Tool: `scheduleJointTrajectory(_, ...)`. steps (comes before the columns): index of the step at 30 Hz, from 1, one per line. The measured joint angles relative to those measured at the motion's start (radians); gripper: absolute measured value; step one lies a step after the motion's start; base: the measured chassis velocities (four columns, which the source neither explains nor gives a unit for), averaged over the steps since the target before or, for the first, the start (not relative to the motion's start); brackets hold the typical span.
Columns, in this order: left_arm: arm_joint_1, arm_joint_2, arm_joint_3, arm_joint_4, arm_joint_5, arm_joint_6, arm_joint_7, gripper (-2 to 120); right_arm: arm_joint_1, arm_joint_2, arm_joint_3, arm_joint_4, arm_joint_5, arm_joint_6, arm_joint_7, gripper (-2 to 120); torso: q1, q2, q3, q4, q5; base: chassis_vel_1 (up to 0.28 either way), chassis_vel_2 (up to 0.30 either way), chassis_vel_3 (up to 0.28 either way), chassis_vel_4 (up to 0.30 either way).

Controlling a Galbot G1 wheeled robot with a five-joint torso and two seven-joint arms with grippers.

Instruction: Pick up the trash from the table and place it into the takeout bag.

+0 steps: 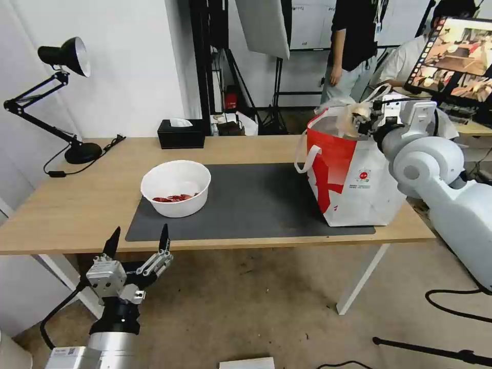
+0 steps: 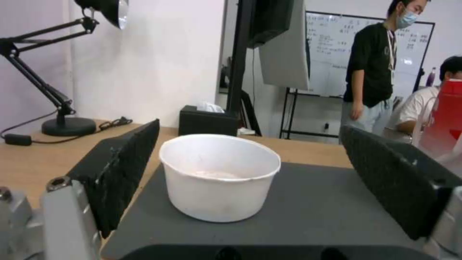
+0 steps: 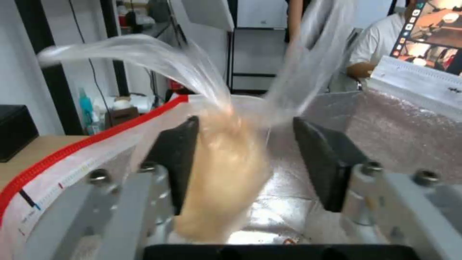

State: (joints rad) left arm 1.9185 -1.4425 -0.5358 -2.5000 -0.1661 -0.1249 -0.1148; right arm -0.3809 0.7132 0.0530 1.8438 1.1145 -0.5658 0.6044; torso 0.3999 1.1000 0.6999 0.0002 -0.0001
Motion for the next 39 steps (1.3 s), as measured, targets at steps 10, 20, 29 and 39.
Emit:
scheduleJointTrajectory(10, 0.011, -0.011, 0.005, 0.000, 0.022, -0.010, 0.002, 100, -0.042, -0.041, 0.046, 0.091, 0.025, 0.018, 0.009, 97, 0.000, 0.000, 0.000, -0.0002, 0.0000, 0.000, 0.000, 0.000, 0.000)
scheduleJointTrajectory(20, 0.020, -0.021, 0.007, 0.000, 0.023, -0.024, 0.002, 100, -0.220, -0.093, 0.122, 0.267, 0.001, 0.149, -0.096, 100, 0.000, 0.000, 0.000, 0.0000, -0.0001, 0.000, 0.000, 0.000, 0.000)
scheduleJointTrajectory(29, 0.021, -0.018, 0.010, 0.000, 0.022, -0.029, 0.002, 100, -0.698, -0.064, 0.304, 0.394, -0.285, 0.352, -0.254, 100, 0.000, 0.000, 0.000, 0.0003, 0.0000, 0.000, 0.000, 0.000, 0.000)
scheduleJointTrajectory(39, 0.022, -0.002, 0.015, 0.000, 0.012, -0.030, 0.001, 100, -1.330, 0.224, 0.592, 0.505, -0.601, 0.534, -0.437, 100, 0.000, 0.000, 0.000, -0.0004, -0.0002, 0.000, 0.000, 0.000, 0.000)
